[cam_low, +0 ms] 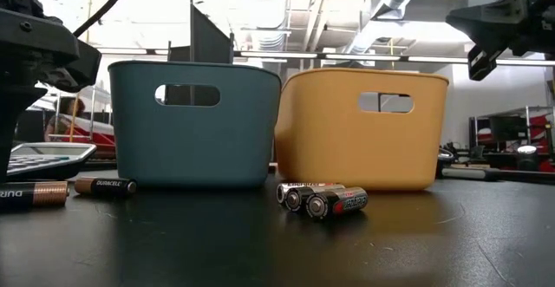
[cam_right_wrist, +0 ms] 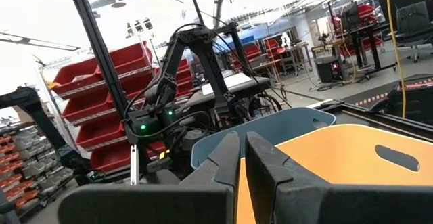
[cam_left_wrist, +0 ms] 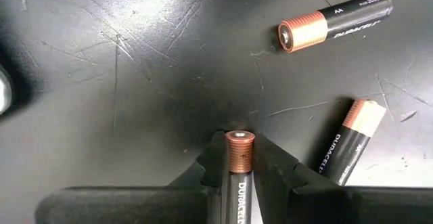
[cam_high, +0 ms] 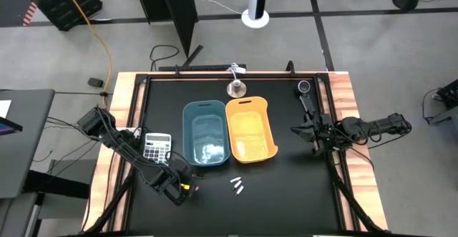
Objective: Sort batteries
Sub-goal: Put the left black battery into the blue bin, then put the bottom black battery into the blue bin
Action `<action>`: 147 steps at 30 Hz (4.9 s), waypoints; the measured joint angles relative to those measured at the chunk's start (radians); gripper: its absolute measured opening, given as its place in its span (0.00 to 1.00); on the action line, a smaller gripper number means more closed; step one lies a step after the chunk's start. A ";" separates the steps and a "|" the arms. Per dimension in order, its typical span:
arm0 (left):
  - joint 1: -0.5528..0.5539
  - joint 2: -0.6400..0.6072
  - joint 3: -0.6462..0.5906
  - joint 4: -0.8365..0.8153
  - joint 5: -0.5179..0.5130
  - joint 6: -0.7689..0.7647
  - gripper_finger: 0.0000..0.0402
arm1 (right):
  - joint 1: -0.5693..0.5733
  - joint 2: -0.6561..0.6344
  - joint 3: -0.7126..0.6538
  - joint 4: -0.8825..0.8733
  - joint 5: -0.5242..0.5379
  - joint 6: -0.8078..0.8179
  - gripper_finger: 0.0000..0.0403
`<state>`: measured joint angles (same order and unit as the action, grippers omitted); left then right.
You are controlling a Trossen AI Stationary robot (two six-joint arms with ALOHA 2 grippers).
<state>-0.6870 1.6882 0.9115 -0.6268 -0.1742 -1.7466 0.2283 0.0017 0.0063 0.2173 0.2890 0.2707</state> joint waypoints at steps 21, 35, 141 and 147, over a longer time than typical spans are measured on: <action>-0.002 0.003 0.106 -0.149 0.021 0.115 0.10 | 0.000 0.000 0.000 0.001 0.000 0.000 0.11; -0.002 -0.068 0.327 -0.344 -0.017 0.258 0.09 | 0.000 0.000 0.000 0.001 0.000 0.000 0.11; -0.044 0.236 0.292 -0.090 -0.117 0.454 0.36 | 0.001 0.000 0.000 0.005 0.000 0.003 0.11; -0.044 0.239 0.279 -0.084 -0.113 0.451 0.23 | 0.001 0.000 0.000 0.005 0.000 0.002 0.11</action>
<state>-0.7307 1.9270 1.1908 -0.7103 -0.2873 -1.2957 0.2291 0.0017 0.0066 0.2219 0.2886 0.2729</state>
